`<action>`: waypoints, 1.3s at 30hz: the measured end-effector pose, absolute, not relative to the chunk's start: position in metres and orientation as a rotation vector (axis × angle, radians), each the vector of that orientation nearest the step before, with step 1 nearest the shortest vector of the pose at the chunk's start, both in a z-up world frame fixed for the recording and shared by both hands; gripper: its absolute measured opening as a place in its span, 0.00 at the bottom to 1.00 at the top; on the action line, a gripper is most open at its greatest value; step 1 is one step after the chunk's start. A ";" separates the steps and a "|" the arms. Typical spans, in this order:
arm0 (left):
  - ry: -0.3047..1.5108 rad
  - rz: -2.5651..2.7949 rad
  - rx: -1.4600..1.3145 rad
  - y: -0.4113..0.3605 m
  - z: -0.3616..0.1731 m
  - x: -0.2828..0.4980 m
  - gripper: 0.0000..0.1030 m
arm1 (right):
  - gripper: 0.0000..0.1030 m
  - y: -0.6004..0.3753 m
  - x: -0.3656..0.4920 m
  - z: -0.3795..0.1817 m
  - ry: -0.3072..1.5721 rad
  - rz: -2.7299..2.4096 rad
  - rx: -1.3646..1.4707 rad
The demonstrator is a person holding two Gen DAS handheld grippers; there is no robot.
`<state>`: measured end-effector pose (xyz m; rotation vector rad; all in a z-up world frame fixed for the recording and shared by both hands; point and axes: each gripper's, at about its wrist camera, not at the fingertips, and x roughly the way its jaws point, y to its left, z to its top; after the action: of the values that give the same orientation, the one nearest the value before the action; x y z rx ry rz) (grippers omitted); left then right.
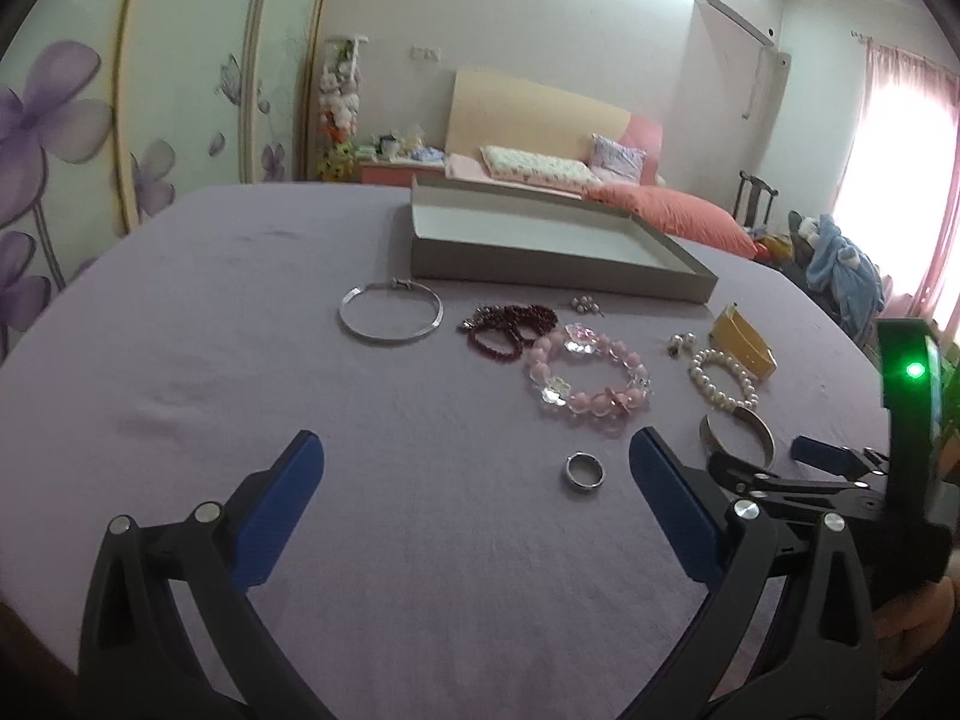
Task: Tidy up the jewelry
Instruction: 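Grasp the grey metal cuff bangle with the right tool while the left tool grasps the silver ring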
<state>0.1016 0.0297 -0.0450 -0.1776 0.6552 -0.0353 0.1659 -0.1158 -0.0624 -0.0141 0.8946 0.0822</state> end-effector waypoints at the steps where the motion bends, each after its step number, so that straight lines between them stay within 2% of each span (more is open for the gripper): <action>1: 0.670 -0.046 -0.188 0.031 -0.046 0.104 0.96 | 0.96 -0.114 0.166 -0.062 0.898 0.084 -0.017; 5: 0.713 -0.085 -0.223 0.033 -0.051 0.112 0.96 | 0.86 -0.111 0.167 -0.060 0.895 0.092 -0.016; 7: 0.722 -0.098 -0.220 0.031 -0.052 0.115 0.96 | 0.73 -0.110 0.170 -0.057 0.887 0.098 -0.015; 9: 0.727 -0.109 -0.209 0.028 -0.052 0.116 0.96 | 0.66 -0.111 0.170 -0.057 0.875 0.110 -0.020; 17: 0.762 -0.165 -0.146 0.004 -0.056 0.122 0.96 | 0.65 -0.138 0.169 -0.055 0.847 0.069 0.038; 22: 0.825 -0.191 -0.105 -0.016 -0.065 0.132 0.81 | 0.65 -0.154 0.165 -0.056 0.832 0.048 0.059; 24: 0.847 -0.193 -0.102 -0.021 -0.070 0.137 0.71 | 0.65 -0.157 0.164 -0.056 0.827 0.051 0.068; 25: 0.840 -0.181 -0.090 -0.024 -0.070 0.138 0.70 | 0.65 -0.157 0.164 -0.056 0.825 0.054 0.068; 27: 0.841 -0.174 -0.084 -0.027 -0.071 0.141 0.61 | 0.65 -0.157 0.163 -0.056 0.822 0.056 0.067; 39: 0.834 -0.109 -0.037 -0.039 -0.073 0.140 0.35 | 0.66 -0.161 0.160 -0.057 0.814 0.073 0.080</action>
<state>0.1400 -0.0386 -0.0728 -0.0366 0.8341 -0.1089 0.1602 -0.1606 -0.0566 0.0803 0.8143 0.0732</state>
